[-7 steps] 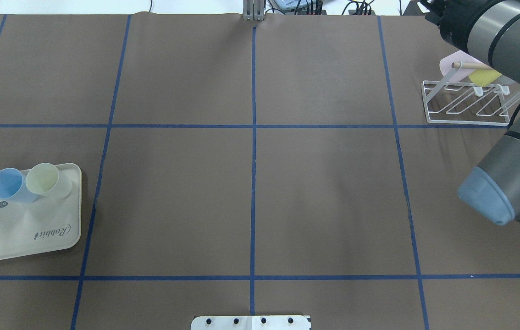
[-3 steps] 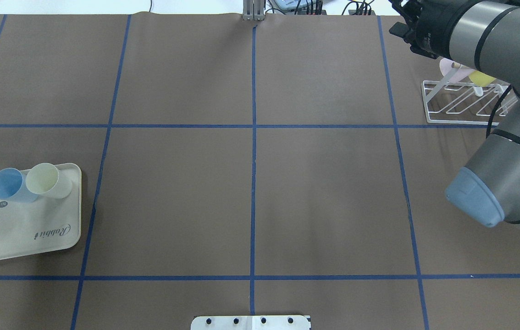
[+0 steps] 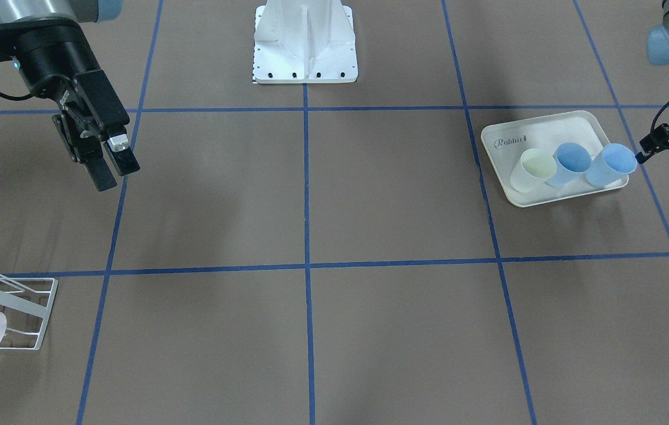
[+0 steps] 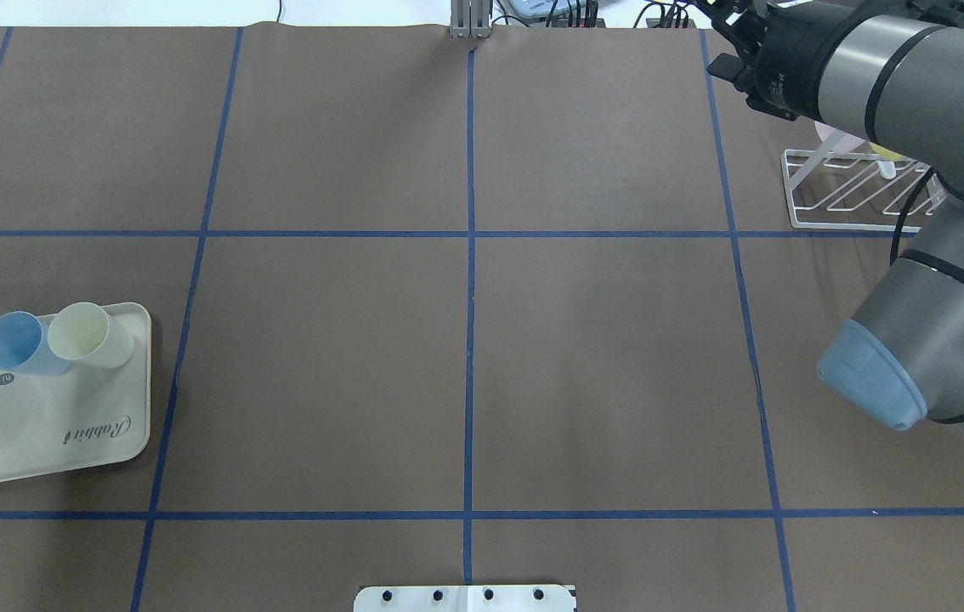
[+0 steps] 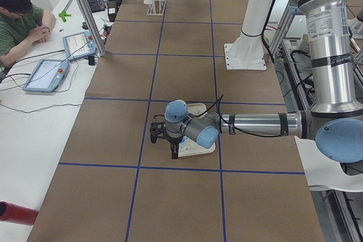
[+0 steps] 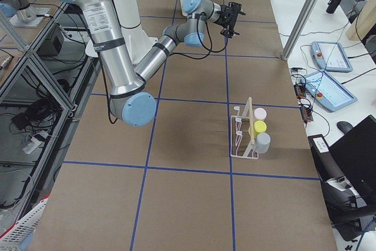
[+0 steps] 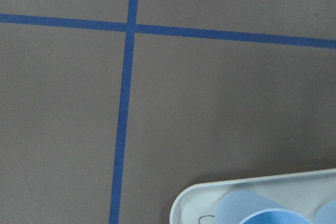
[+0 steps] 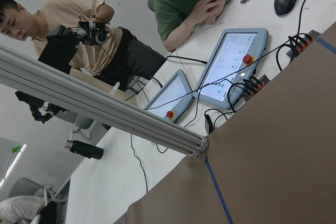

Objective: Transfer IKEA cup to right arm and place on rack

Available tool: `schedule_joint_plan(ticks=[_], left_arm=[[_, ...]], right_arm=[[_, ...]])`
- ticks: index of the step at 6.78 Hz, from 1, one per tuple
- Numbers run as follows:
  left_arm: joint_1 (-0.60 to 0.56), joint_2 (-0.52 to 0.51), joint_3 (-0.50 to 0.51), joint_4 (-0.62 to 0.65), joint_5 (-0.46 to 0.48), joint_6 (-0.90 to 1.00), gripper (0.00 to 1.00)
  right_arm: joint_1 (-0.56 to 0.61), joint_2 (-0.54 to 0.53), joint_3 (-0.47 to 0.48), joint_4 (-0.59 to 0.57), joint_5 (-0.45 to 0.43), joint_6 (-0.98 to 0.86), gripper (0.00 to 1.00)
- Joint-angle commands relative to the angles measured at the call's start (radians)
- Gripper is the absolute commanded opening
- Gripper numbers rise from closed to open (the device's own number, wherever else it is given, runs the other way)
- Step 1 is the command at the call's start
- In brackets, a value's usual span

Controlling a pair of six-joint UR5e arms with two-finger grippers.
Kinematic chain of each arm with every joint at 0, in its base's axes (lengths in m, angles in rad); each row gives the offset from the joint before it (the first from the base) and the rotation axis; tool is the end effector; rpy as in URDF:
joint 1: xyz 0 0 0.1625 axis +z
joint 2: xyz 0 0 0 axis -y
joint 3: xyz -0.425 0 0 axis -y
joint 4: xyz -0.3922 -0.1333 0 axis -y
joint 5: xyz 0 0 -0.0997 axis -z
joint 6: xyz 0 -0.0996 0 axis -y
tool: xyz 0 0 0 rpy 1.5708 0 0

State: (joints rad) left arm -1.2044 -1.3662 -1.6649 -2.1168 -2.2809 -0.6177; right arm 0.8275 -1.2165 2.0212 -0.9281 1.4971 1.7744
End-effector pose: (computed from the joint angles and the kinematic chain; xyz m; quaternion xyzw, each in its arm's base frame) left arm 0.0887 -0.4220 0.6483 0.0182 0.3949 -0.0402 0.9177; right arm -0.2553 -0.4855 0.1918 0.2294 -0.6213 0.3904 0.6395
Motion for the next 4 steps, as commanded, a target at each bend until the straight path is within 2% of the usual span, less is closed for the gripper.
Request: schedule_joint_plan(ticks=[1,3,4], left_arm=[[0.041,0.007,-0.001,0.000,0.000,-0.001,1.00],[0.069,0.007,-0.001,0.000,0.001,-0.002,0.99],[0.084,0.007,0.001,0.000,0.003,-0.002,0.94]], right_arm=[[-0.004,0.000,-0.004,0.000,0.000,-0.001,1.00],[-0.005,0.000,-0.004,0.000,0.000,-0.001,1.00],[-0.007,0.000,-0.006,0.000,0.002,-0.003,1.00]])
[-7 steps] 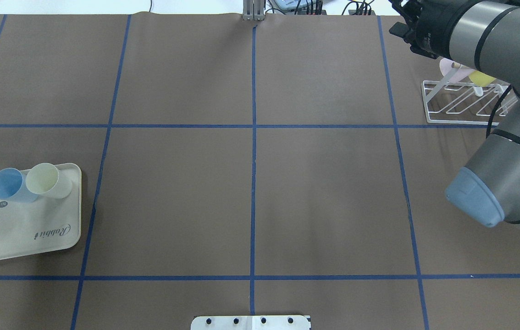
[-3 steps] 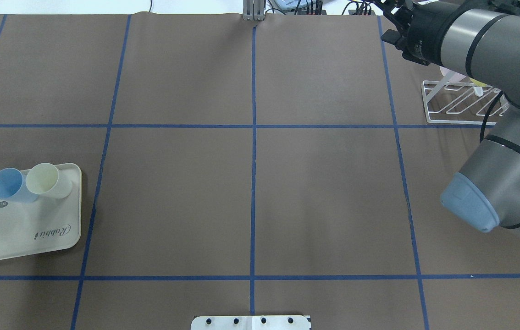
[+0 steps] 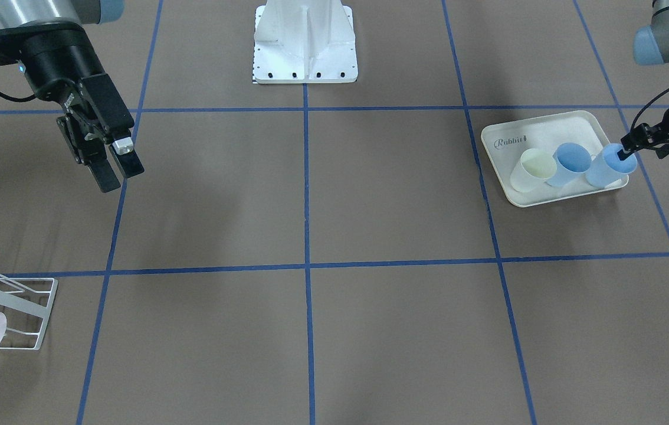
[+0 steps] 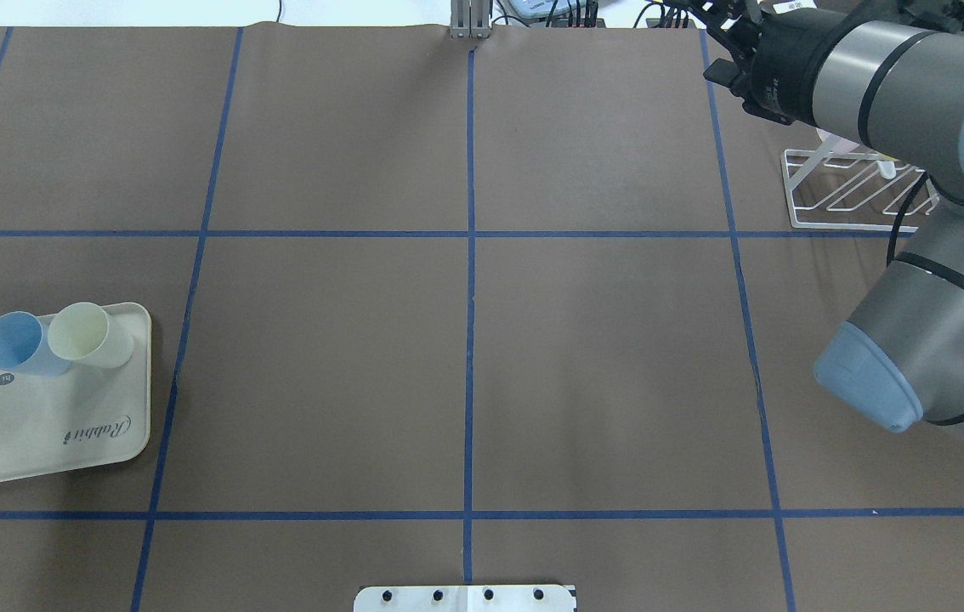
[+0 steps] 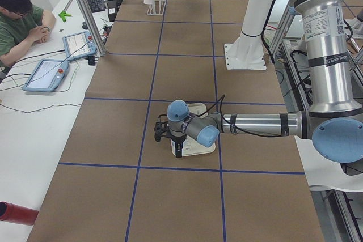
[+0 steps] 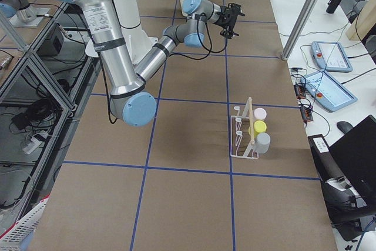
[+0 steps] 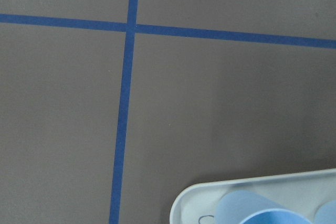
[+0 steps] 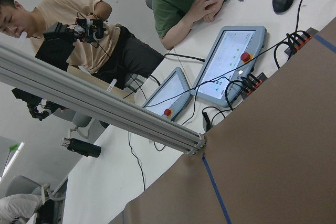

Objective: Transfer IKEA cup to right arm and place on rack

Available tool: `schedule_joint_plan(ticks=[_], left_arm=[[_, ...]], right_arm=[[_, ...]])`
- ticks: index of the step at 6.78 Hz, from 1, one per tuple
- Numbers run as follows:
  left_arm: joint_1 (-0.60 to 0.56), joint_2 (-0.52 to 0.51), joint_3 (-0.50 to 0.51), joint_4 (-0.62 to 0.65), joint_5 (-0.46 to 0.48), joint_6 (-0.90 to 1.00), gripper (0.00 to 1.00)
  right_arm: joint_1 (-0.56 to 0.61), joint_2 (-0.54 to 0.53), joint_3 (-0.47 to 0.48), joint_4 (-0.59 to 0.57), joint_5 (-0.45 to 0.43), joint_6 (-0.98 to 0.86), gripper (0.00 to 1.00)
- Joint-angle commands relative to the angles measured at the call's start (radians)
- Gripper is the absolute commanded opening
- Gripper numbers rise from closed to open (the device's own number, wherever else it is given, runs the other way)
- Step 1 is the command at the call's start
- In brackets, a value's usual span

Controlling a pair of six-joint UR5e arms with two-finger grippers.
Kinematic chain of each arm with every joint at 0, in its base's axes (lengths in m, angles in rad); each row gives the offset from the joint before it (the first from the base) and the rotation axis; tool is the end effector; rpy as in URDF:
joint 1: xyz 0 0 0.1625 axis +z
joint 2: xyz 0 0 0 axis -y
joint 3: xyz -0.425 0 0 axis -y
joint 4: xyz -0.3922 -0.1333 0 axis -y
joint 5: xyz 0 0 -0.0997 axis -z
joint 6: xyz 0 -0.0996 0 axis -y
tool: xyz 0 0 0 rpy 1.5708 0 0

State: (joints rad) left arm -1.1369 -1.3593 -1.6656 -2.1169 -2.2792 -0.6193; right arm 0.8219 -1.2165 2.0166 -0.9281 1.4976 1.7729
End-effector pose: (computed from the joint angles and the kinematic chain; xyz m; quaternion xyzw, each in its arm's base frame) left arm 0.1155 -0.4121 0.6510 0.0024 0.3934 -0.0112 0.9193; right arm -0.2592 -0.4853 0.1935 0.2274 -0.6202 0.3887 0.6423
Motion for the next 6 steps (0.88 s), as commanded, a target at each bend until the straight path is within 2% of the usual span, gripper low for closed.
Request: schedule_joint_plan(ticks=[1,2,3,4,5,6], left_arm=[[0.029,-0.001,0.001,0.002,0.003,0.000,0.73],[0.029,-0.001,0.006,0.005,0.007,0.000,0.28],[0.029,-0.001,0.010,0.006,0.009,-0.002,0.00],[0.028,-0.001,0.009,0.015,0.000,-0.003,0.00],[0.020,0.005,0.003,0.017,-0.022,-0.020,0.00],[-0.045,0.000,-0.003,0.021,-0.076,-0.020,0.00]], right_arm=[[-0.001,0.000,0.001,0.000,0.001,-0.001,1.00],[-0.004,0.000,-0.001,0.000,0.001,-0.001,1.00],[-0.007,0.000,0.002,0.000,0.001,-0.001,1.00],[-0.013,0.000,0.005,0.003,0.003,-0.003,1.00],[-0.033,-0.003,-0.016,0.087,0.001,0.000,1.00],[-0.046,-0.006,-0.048,0.136,0.001,0.002,1.00]])
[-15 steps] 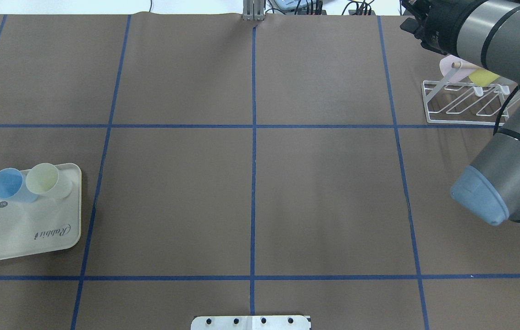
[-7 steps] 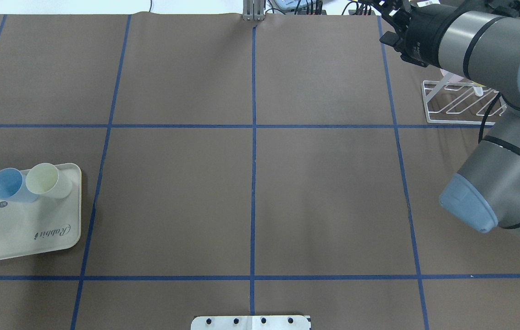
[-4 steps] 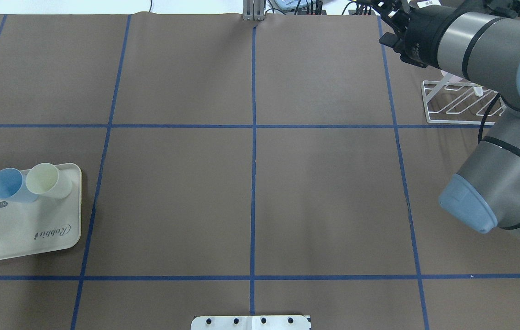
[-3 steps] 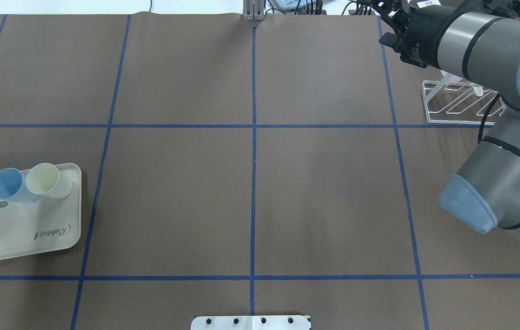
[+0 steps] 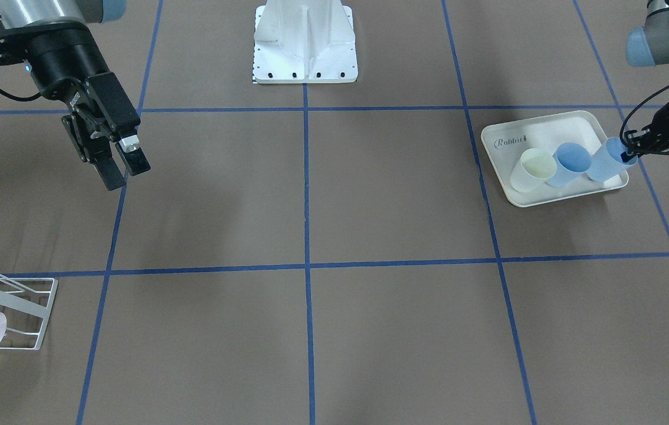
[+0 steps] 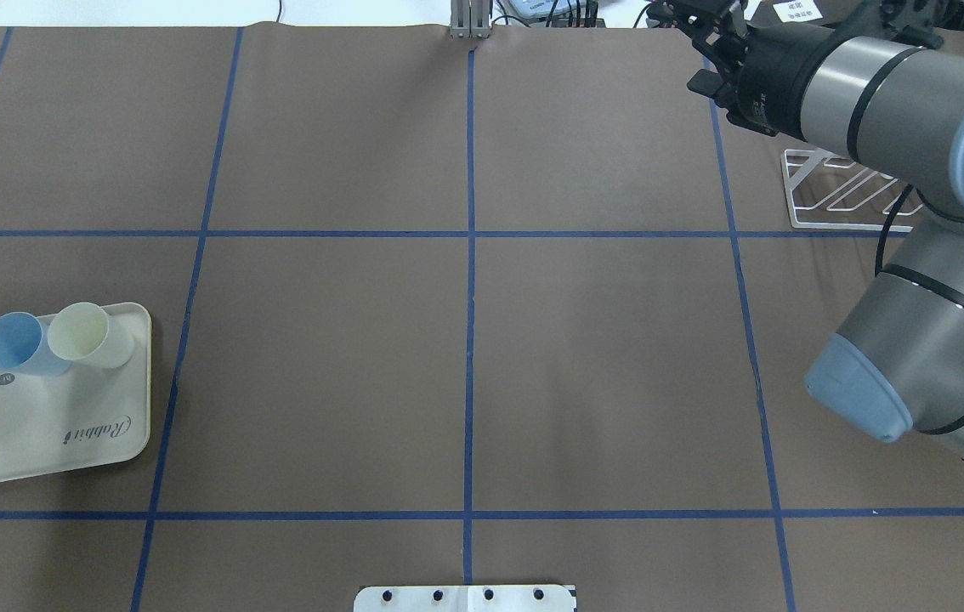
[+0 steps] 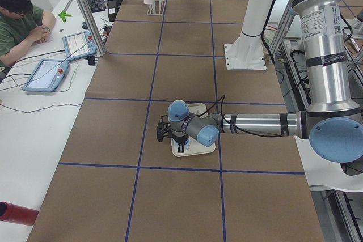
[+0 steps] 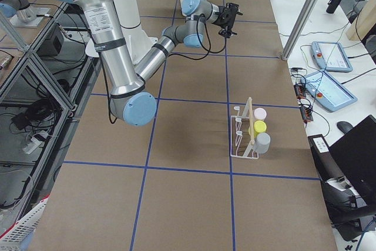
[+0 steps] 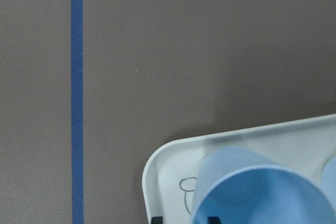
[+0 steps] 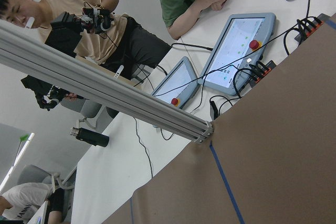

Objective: Transfer IKEA cup to right arm and place on rack

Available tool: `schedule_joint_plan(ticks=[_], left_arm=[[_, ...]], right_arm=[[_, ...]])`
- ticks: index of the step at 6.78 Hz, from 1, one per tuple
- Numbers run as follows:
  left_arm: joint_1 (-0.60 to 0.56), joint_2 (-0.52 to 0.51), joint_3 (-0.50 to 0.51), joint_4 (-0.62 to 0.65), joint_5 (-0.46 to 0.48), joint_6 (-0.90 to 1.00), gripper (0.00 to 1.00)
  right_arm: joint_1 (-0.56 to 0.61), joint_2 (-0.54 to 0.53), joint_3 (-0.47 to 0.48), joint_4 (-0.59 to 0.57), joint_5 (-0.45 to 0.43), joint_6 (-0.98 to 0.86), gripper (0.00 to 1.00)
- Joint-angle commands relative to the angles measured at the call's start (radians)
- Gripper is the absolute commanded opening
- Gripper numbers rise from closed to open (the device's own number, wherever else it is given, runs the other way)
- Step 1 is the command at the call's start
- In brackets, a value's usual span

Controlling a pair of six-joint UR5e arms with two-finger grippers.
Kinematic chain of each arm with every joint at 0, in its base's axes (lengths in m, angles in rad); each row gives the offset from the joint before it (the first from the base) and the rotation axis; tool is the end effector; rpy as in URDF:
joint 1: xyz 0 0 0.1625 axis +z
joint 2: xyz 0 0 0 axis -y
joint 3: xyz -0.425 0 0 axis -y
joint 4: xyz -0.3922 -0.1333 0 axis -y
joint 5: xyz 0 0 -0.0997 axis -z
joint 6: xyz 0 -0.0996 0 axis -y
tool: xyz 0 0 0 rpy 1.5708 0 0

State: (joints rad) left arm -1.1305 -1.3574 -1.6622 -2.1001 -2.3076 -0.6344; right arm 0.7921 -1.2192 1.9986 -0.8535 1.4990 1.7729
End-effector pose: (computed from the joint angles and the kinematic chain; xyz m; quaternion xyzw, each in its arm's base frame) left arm 0.1190 -0.4083 0.6538 -0.0184 0.3996 -0.0160 0.9164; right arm -0.2735 -0.4772 0.1938 0.2229 -0.6430 0.3707 0.6321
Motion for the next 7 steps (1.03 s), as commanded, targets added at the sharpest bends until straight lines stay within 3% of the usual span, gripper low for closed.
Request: schedule_joint_plan(ticks=[1,3,4,5,7], left_arm=[[-0.186,-0.012,-0.025,0.052,-0.052,-0.005,0.00],[-0.285,-0.098,-0.131,0.222,-0.039,-0.014,0.00],[-0.297,-0.171,-0.133,0.224,-0.033,-0.159,0.00],[-0.296,-0.251,-0.136,0.207,0.018,-0.356,0.00],[-0.235,-0.362,-0.139,0.052,0.020,-0.753,0.00]], right_arm=[[-0.025,-0.008,-0.034,0.066,0.000,0.002,1.00],[-0.034,-0.011,-0.034,0.083,0.000,0.002,1.00],[-0.036,-0.013,-0.035,0.089,0.003,0.002,1.00],[-0.042,-0.011,-0.035,0.126,0.006,0.013,1.00],[-0.047,0.003,-0.043,0.175,0.006,0.127,1.00]])
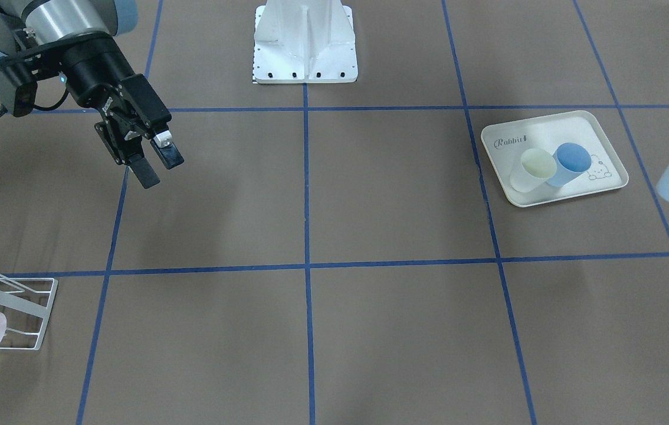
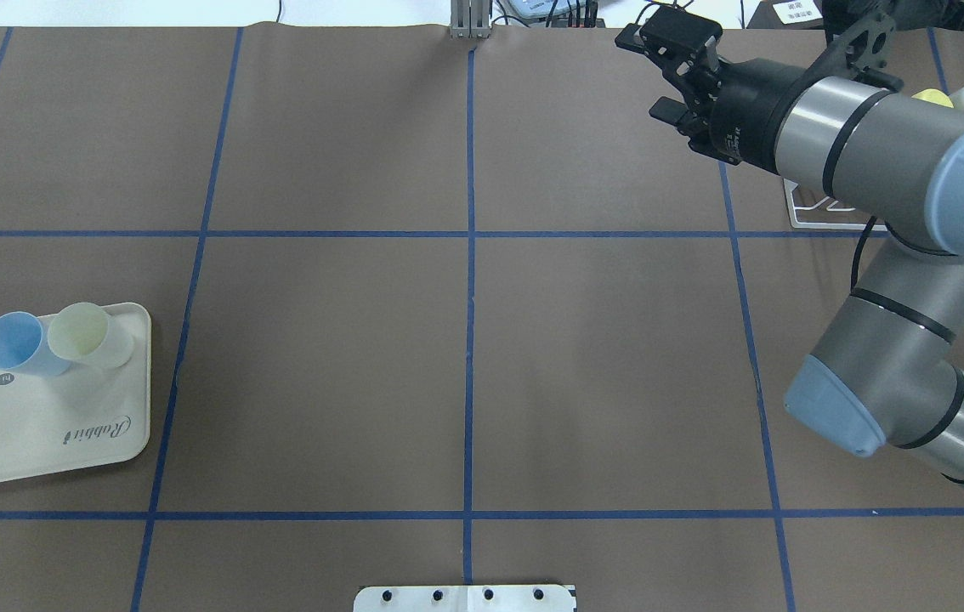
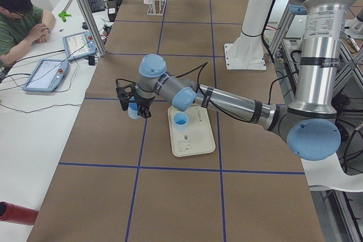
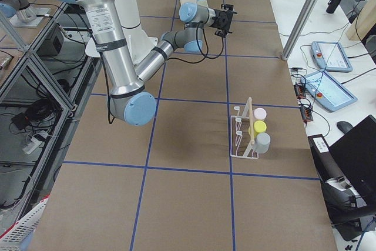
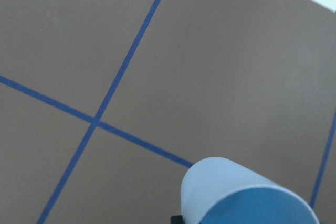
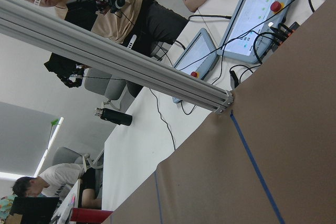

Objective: Transfer IKEA cup to right arm and place on rack

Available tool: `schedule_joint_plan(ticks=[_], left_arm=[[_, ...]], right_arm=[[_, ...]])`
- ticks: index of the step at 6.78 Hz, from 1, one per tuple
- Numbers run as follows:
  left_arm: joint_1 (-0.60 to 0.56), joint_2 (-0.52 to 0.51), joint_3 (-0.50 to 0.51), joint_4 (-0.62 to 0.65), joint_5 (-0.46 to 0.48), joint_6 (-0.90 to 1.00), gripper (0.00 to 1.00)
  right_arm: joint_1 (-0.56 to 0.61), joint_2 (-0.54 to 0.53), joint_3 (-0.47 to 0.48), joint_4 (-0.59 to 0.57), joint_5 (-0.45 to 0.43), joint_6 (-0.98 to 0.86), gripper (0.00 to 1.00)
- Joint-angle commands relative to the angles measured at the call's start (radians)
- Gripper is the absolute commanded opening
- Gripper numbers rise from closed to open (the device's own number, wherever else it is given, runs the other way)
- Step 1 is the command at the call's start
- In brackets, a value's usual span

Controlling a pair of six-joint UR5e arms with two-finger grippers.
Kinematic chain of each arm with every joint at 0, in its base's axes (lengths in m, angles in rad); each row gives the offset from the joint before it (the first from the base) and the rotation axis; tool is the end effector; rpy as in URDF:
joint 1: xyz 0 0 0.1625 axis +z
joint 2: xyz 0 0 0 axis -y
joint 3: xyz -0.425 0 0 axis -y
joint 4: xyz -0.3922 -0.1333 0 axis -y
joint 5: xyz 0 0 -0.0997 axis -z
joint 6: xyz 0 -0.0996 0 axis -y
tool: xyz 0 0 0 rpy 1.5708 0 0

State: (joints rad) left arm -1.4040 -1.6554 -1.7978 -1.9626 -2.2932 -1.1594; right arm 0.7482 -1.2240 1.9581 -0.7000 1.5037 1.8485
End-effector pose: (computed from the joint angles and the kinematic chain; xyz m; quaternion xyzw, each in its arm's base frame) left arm 0.0221 -0.5374 0.4582 0.0498 0.4598 -0.3111 0.8302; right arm -0.2944 -0.4642 0.1964 0.1902 -0.6934 0.3619 0.5933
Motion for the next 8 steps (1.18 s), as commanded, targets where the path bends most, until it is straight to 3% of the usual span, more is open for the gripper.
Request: schedule_joint_plan(ticks=[1,3,6,8], left_arm=[[0.103,-0.122,0.003,-0.233,0.009,-0.505,0.00],[0.225,-0.211,-0.005,-0.437,0.087,-0.911,0.00],[0.443,-0.215,-0.002,-0.866,0.356,-1.303,0.00],[0.735,-0.222,0.014,-1.139,0.749,-1.381,0.00]], right_arm=[[-0.013,0.009,-0.004,0.045,0.000,0.084,1.00],[-0.042,0.009,-0.004,0.121,0.000,0.138,1.00],[-0.082,0.009,-0.021,0.201,-0.002,0.149,1.00],[-0.102,0.044,-0.021,0.203,-0.002,0.191,1.00]])
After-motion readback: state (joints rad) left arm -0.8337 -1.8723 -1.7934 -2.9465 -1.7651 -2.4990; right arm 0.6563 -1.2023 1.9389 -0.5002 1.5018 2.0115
